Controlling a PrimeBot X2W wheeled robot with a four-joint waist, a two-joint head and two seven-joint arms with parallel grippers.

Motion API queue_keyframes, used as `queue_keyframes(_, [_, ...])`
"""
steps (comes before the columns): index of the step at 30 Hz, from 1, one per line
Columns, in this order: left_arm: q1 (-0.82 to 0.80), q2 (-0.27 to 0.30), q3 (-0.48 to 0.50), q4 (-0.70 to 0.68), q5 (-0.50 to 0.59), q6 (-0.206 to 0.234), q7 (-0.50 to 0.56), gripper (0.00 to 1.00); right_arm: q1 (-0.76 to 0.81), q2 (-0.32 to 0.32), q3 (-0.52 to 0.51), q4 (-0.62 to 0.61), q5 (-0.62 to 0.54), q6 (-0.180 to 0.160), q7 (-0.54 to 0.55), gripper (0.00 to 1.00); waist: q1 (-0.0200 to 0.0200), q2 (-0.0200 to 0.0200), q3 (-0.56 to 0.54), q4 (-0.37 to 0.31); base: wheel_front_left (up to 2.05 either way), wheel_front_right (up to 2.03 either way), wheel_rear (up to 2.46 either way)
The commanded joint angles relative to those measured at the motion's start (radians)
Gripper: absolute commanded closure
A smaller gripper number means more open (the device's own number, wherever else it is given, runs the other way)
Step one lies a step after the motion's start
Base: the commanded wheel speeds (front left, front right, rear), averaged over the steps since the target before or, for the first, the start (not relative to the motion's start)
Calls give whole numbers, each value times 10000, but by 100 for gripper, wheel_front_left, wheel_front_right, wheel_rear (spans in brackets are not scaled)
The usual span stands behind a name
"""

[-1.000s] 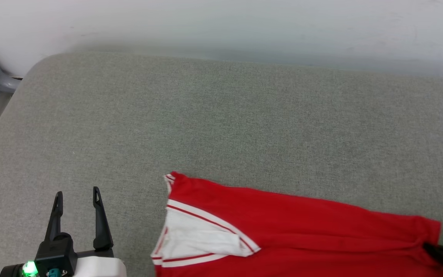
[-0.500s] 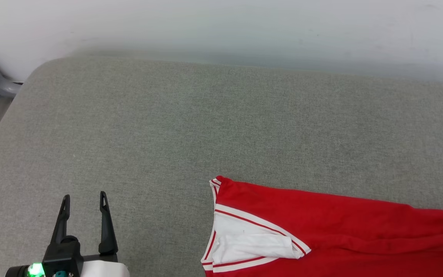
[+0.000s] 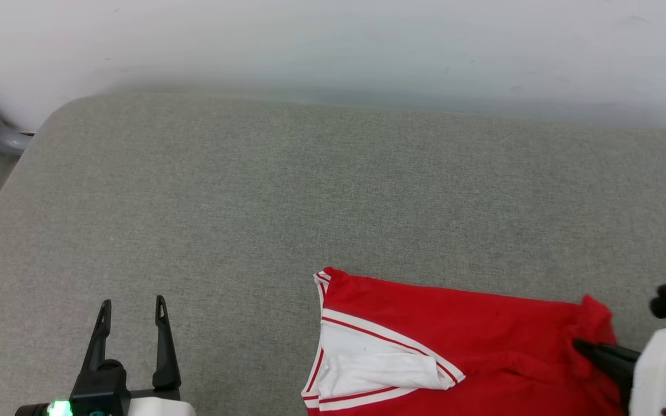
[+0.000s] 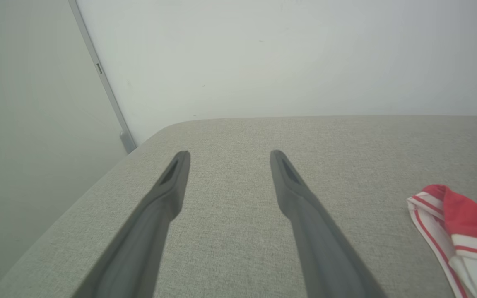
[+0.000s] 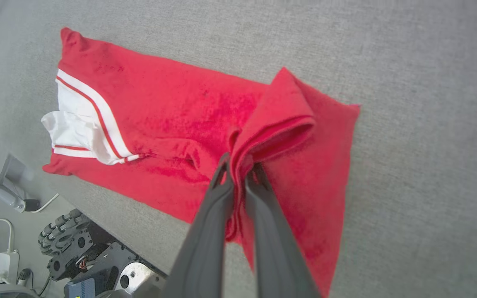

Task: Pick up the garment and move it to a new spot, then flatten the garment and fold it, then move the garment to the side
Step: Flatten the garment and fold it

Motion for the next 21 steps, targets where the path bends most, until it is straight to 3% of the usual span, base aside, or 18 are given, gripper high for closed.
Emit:
queue_keyframes(1, [-125, -24, -9, 13, 51, -48, -26, 0, -209, 65, 178, -229, 5, -8, 81, 100, 0, 0, 19, 38, 0, 0, 0])
queue_keyframes(10, [-419, -78, -178, 117, 92, -148, -26, 0, -1597, 246, 2550, -921, -13, -8, 320, 100, 0, 0, 287, 361, 0, 0, 0])
queue_keyframes(21, [-798, -117, -219, 225, 74, -241, -26, 0, -4350, 685, 5800, 99, -500, -8, -300, 100, 0, 0, 601, 703, 0, 0, 0])
